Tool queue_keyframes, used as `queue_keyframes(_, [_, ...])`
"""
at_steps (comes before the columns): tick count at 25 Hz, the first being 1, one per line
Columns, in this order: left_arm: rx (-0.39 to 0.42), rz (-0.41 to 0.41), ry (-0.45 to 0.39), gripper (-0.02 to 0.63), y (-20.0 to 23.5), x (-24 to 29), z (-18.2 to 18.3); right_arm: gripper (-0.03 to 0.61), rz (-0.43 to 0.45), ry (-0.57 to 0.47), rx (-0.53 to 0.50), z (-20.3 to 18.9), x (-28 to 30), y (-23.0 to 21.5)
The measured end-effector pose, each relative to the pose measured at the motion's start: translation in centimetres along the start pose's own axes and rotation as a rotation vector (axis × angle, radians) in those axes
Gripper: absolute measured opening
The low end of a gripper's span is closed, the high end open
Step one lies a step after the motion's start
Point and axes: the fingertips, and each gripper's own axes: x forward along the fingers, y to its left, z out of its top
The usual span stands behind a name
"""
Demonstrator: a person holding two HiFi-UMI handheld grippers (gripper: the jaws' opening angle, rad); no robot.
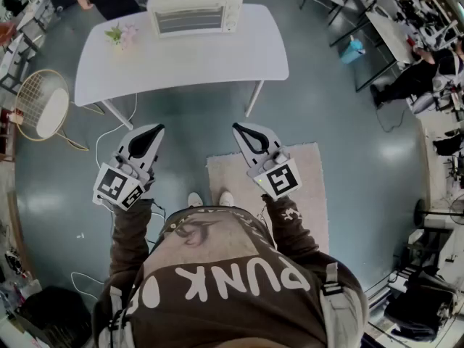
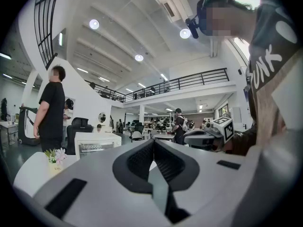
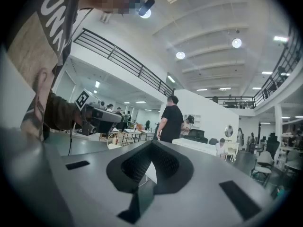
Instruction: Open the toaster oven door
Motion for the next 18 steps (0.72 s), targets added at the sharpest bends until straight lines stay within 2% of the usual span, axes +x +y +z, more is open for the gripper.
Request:
queue_keyframes(12, [0.003,0.006,0.002,0.006,0.17,-0.09,0.09,0.011,0.005,0.003,0.030,-0.11,0.22,-0.13])
queue_keyframes(17, [0.003,0.018,0.008,0.006,0.25,-0.34,-0.02,0.012,0.044,-0.014,0.025,0.11,0.50,0.46])
queue_keyframes(18, [0.004,0.022,0.010,0.006,0.29,-0.44,-0.02,0.034,0.051,-0.015,0.026,0.10,0.60,0.62])
